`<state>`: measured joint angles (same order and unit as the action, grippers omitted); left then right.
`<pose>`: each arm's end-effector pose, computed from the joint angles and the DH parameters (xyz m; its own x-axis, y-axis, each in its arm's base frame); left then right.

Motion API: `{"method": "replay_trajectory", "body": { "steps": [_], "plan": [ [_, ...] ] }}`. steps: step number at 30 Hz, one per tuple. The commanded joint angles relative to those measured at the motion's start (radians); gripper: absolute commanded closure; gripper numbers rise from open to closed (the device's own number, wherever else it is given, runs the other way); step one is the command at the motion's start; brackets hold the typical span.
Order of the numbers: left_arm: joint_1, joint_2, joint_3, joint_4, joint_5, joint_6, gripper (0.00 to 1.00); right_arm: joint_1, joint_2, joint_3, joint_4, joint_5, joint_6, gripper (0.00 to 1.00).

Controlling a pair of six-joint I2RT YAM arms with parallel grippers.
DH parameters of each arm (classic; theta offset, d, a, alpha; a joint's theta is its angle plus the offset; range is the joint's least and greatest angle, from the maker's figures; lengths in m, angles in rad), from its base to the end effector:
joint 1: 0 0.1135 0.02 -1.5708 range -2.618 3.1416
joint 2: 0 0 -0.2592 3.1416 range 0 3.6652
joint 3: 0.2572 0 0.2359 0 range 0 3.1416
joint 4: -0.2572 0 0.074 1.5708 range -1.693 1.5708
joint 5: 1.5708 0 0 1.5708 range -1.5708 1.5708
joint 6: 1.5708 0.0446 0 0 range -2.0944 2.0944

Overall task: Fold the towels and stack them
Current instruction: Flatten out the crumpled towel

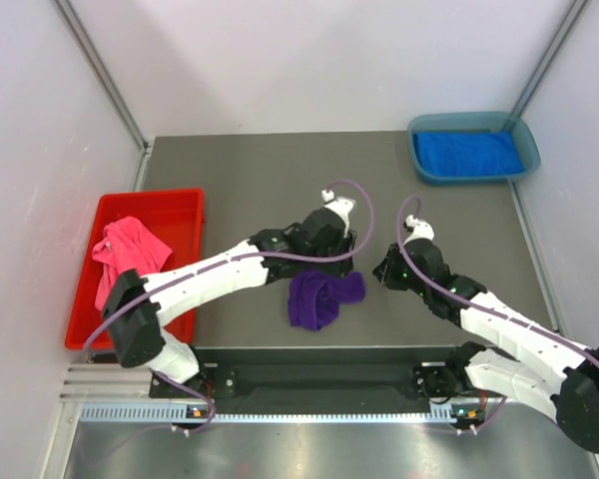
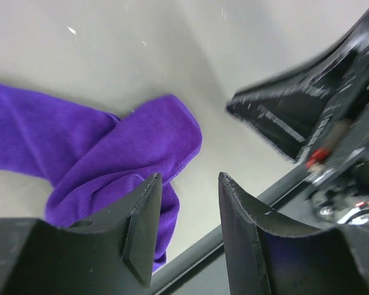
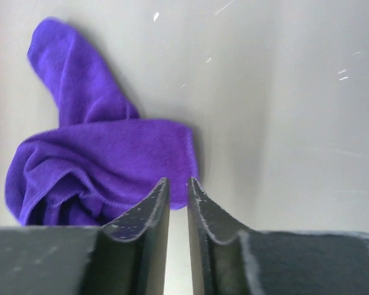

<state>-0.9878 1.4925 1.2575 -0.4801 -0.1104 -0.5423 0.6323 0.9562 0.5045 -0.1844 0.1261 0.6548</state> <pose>0.1830 -0.2685 0.2996 -0.7138 0.1506 -0.6840 0.4852 0.8107 -0.3278 0.1623 0.1120 0.2094 -0.6875 0.2453 -0.6835 -0.1085 0.8960 0.4306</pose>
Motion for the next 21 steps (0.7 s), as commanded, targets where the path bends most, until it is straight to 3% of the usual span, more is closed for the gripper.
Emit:
{"method": "replay_trajectory", "body": {
  "steps": [1, 9, 21],
  "plan": [
    [-0.052, 0.087, 0.049, 0.060, 0.003, 0.065, 0.53, -0.048, -0.046, 0.032, -0.064, 0.073, -0.029, 0.77],
    [-0.146, 0.319, 0.129, 0.040, -0.049, 0.146, 0.53, -0.268, -0.143, -0.012, -0.105, -0.045, -0.057, 0.69],
    [-0.170, 0.534, 0.209, 0.041, -0.143, 0.211, 0.54, -0.333, -0.155, -0.029, -0.096, -0.117, -0.084, 0.69]
  ]
}}
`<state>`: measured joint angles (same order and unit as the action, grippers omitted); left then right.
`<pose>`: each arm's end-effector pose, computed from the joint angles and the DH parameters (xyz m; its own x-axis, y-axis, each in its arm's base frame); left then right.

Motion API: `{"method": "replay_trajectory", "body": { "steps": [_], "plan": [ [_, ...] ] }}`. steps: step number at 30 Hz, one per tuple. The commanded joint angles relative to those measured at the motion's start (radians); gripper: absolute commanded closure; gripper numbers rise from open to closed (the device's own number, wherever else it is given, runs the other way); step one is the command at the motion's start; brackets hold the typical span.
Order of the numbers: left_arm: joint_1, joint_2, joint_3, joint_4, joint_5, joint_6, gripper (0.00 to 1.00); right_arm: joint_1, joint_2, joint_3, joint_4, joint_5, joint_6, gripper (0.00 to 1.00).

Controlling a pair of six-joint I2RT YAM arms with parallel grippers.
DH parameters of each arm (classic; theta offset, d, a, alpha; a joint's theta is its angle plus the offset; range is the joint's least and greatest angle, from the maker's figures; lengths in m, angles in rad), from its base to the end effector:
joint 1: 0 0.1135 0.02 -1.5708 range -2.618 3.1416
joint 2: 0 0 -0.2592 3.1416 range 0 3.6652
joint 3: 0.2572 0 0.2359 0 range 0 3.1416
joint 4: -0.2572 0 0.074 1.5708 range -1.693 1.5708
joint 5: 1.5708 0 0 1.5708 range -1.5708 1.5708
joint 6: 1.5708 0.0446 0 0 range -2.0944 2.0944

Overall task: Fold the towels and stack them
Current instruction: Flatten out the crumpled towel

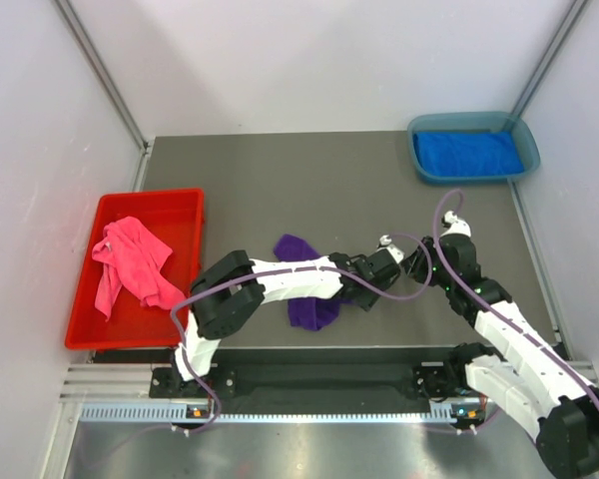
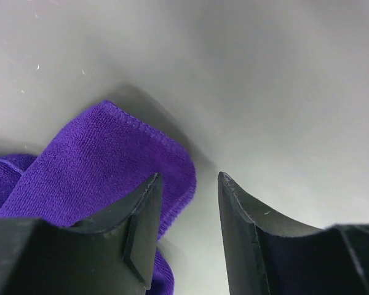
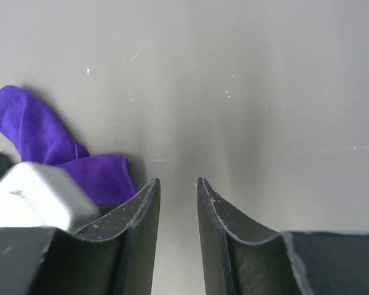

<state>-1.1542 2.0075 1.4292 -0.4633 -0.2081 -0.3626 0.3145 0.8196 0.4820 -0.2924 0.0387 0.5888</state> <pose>0.1755 -0.3738 0.1724 -0.6290 0.5638 -0.5353 0.6732 0.7393 -0.0123 0.1660 0.0522 0.2141 -0.6211 0.3816 -0.6846 0.0788 0.8995 0.4298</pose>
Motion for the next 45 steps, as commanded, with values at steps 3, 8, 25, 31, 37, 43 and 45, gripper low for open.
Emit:
{"method": "replay_trajectory", "body": {
  "steps": [3, 8, 25, 31, 37, 43, 45],
  "plan": [
    [-0.006, 0.046, 0.043, 0.025, -0.054, 0.033, 0.54, -0.017, -0.014, -0.013, 0.022, -0.034, -0.020, 0.69],
    [-0.010, 0.057, 0.037, 0.017, -0.128, 0.019, 0.59, -0.018, -0.013, -0.023, 0.038, -0.034, -0.017, 0.69],
    [0.004, -0.174, 0.148, -0.116, -0.249, -0.015, 1.00, -0.017, 0.023, -0.034, 0.103, -0.106, -0.026, 0.69],
    [0.010, -0.266, 0.181, -0.176, -0.278, -0.035, 1.00, -0.014, 0.070, -0.042, 0.177, -0.161, -0.029, 0.67],
    [0.019, -0.326, 0.180, -0.213, -0.286, -0.055, 1.00, 0.049, 0.081, -0.045, 0.285, -0.198, -0.015, 0.64],
    [0.077, -0.328, 0.201, -0.213, -0.249, -0.047, 1.00, 0.175, 0.023, -0.080, 0.383, -0.103, 0.026, 0.61],
    [0.100, -0.328, 0.206, -0.215, -0.241, -0.047, 1.00, 0.213, 0.033, -0.108, 0.415, -0.099, 0.049, 0.59]
  ]
}}
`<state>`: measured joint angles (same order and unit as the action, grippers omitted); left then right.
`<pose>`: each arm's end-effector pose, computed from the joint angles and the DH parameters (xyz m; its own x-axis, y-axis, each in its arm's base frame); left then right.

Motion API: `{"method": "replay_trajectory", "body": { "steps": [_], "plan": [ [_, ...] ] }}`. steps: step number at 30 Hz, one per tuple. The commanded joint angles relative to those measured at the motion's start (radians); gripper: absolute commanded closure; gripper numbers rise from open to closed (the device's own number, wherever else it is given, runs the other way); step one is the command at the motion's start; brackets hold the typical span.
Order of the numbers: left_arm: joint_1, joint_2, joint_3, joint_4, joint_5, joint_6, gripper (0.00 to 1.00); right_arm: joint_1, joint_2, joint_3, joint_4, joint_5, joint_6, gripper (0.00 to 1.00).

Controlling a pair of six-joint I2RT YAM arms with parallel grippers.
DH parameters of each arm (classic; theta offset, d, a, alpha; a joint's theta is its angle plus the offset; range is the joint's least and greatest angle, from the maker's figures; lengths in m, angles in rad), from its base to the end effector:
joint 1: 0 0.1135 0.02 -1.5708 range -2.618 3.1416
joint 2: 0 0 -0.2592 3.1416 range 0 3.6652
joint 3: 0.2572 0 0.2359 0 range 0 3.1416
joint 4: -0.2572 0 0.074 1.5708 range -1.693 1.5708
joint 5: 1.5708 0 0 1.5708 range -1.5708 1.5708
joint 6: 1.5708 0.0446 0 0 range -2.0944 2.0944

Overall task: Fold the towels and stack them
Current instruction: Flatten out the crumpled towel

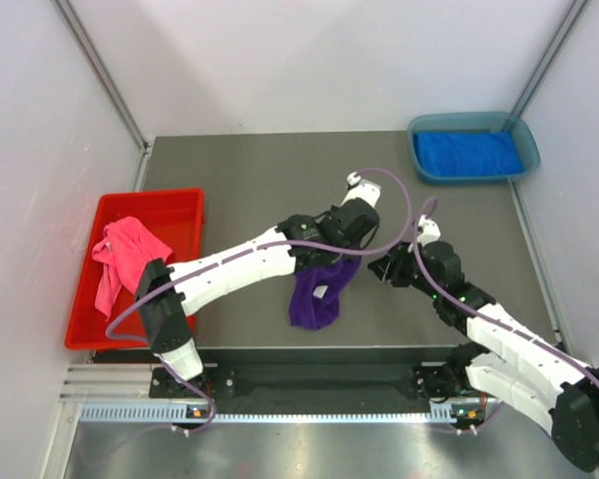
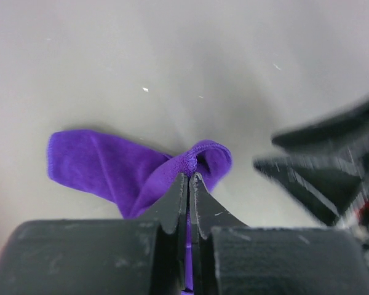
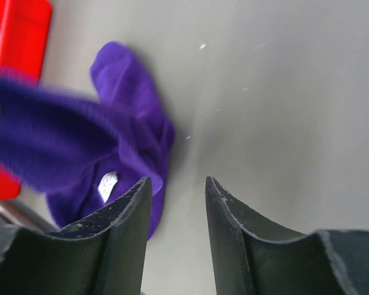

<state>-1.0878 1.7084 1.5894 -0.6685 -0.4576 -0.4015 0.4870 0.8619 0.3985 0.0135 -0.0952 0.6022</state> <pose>0.1891 -0.3182 0.3220 -0.5568 0.3069 -0.7718 0.4694 0.8829 0.0124 0.1648 0.0921 0.2105 -0.6234 0.3079 -0.7187 -0.2285 0.8073 0.5442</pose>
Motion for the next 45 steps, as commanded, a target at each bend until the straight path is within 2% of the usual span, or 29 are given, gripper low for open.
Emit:
{"method": "replay_trajectory", "body": {
  "steps": [1, 9, 19, 29, 45],
  "plan": [
    [0.042, -0.030, 0.050, -0.013, 0.008, -0.008, 1.00, 0.054, -0.001, -0.032, 0.146, 0.035, 0.042, 0.59],
    [0.120, -0.046, 0.124, -0.028, 0.022, 0.026, 1.00, 0.176, 0.132, -0.029, 0.261, 0.054, 0.090, 0.58],
    [0.144, -0.043, 0.162, -0.049, 0.022, 0.044, 1.00, 0.277, 0.302, 0.028, 0.358, 0.077, 0.142, 0.54],
    [0.151, -0.059, 0.152, -0.056, 0.017, 0.044, 1.00, 0.297, 0.413, 0.028, 0.493, 0.048, 0.205, 0.54],
    [0.161, -0.090, 0.113, -0.043, 0.022, 0.036, 1.00, 0.344, 0.457, 0.039, 0.510, 0.089, 0.234, 0.61]
  ]
}}
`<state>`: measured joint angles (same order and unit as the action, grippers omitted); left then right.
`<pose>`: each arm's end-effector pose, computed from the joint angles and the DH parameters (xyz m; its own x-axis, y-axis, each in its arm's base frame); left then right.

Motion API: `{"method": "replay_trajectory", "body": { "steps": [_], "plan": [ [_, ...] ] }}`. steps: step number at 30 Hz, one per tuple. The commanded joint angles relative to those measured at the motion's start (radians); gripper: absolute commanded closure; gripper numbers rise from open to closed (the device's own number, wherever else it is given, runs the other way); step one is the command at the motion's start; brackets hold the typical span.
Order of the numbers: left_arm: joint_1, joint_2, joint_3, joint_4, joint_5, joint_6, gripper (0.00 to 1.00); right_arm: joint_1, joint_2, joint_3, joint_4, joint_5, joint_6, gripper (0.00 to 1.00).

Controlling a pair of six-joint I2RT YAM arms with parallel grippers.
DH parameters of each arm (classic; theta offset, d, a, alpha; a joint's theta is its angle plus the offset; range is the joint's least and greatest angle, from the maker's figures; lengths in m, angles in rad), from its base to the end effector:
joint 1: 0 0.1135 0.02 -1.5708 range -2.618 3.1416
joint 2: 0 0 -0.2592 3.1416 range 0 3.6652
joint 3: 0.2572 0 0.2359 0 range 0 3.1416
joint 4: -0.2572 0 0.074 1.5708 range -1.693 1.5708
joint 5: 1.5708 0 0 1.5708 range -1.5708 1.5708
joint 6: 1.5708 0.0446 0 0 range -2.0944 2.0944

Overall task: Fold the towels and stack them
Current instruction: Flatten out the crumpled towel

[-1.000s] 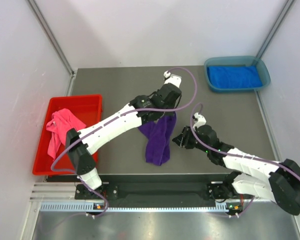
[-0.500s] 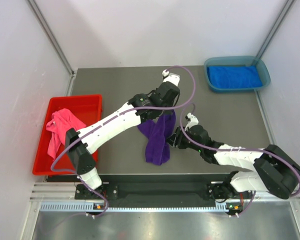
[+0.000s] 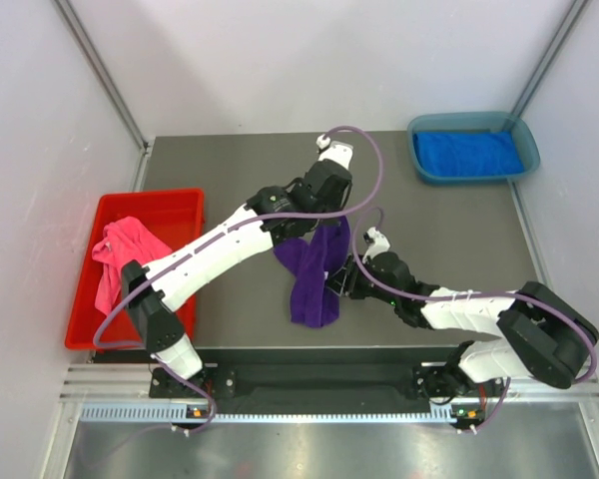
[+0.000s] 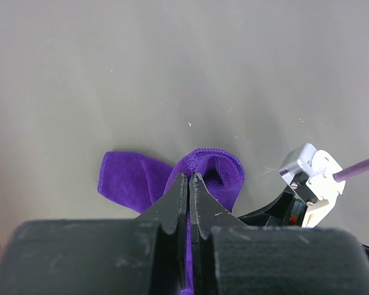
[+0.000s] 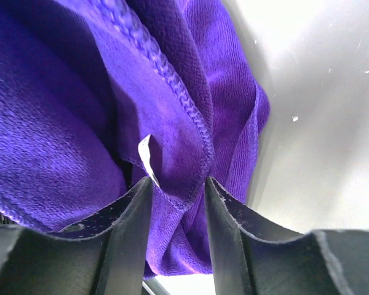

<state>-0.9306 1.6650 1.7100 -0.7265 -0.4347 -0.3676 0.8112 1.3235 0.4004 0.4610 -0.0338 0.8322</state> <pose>0.2292 -0.2763 0.3697 -0.5424 0.1825 -0.8201 0.3613 0.9319 -0.0315 0.1698 0.1810 0.1662 -0.7579 0.2750 -0.5915 -0.2749 0.6876 0.6720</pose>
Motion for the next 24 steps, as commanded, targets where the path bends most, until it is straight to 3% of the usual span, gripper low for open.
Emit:
{"method": "replay_trajectory", "body": {
  "steps": [1, 13, 21, 24],
  "plan": [
    [0.004, -0.047, -0.009, 0.013, 0.001, 0.002, 1.00, 0.019, -0.010, 0.041, 0.061, 0.029, 0.002, 0.61],
    [0.004, -0.067, -0.038, 0.021, -0.001, -0.002, 1.00, 0.019, -0.043, 0.060, 0.025, 0.063, -0.018, 0.73],
    [0.004, -0.088, -0.046, 0.021, -0.010, -0.004, 1.00, 0.019, -0.076, 0.066, -0.063, 0.077, -0.031, 1.00],
    [0.004, -0.109, -0.043, 0.018, -0.019, 0.001, 1.00, 0.019, -0.125, 0.093, -0.145, 0.121, -0.059, 1.00]
  ]
}}
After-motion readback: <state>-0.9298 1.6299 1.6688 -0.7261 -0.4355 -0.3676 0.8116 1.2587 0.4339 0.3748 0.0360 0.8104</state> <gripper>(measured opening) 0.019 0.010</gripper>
